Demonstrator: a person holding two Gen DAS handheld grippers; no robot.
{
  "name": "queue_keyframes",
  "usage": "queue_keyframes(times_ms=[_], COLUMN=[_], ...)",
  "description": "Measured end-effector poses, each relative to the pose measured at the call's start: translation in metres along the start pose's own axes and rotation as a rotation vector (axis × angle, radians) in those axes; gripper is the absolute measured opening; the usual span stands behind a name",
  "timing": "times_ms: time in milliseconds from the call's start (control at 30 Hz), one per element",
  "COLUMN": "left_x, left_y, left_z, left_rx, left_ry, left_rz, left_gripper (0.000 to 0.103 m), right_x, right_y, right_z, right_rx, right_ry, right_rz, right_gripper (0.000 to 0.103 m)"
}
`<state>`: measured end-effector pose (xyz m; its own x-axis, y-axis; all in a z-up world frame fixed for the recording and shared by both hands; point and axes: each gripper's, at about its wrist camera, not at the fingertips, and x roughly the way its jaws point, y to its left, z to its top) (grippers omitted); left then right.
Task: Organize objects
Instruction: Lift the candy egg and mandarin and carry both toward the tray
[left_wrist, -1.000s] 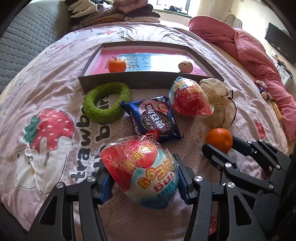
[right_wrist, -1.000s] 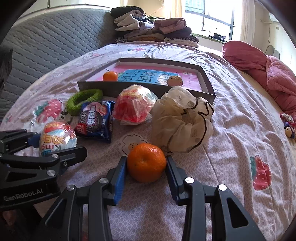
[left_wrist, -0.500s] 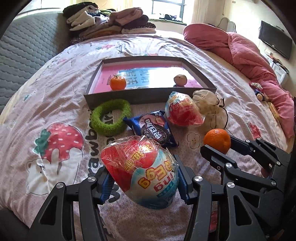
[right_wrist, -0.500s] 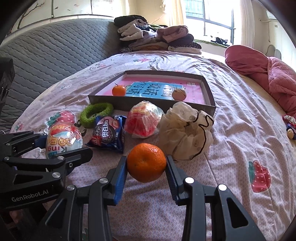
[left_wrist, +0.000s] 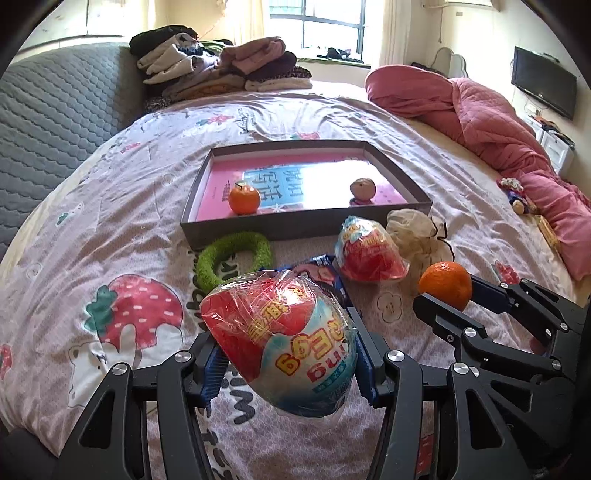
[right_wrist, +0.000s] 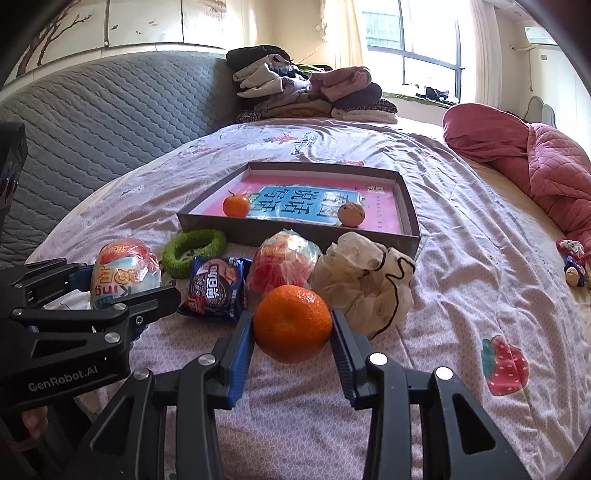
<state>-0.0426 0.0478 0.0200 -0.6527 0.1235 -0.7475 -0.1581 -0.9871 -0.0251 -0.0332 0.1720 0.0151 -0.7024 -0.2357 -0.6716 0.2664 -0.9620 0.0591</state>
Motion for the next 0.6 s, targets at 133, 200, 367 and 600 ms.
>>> queue_keyframes(times_ms=[133,200,367,600], left_x=[0.001,0.004,0.009,0.014], left_y=[0.004,0.006,0.015,0.023], left_z=[0.006,0.01,0.02,0.038], left_rx=[0.0,0.001,-0.021,-0.013], left_ry=[-0.017,-0.021,-0.025,-0.054], left_rz=[0.007,0.009,0.002,0.018], left_gripper=[0.059,0.059,0.059,0.059], right_x=[-0.001,-0.001,0.003,0.008], right_y=[0.0,0.0,0.001,0.002], right_z=[0.006,0.009,0.019,0.028], right_rx=[0.0,-0.002,-0.015,-0.026], right_ry=[-0.012,-0.015,-0.02,-0.023], right_rz=[0.001,0.003,0.0,-0.012], right_gripper=[0.041,0.041,0.041,0.041])
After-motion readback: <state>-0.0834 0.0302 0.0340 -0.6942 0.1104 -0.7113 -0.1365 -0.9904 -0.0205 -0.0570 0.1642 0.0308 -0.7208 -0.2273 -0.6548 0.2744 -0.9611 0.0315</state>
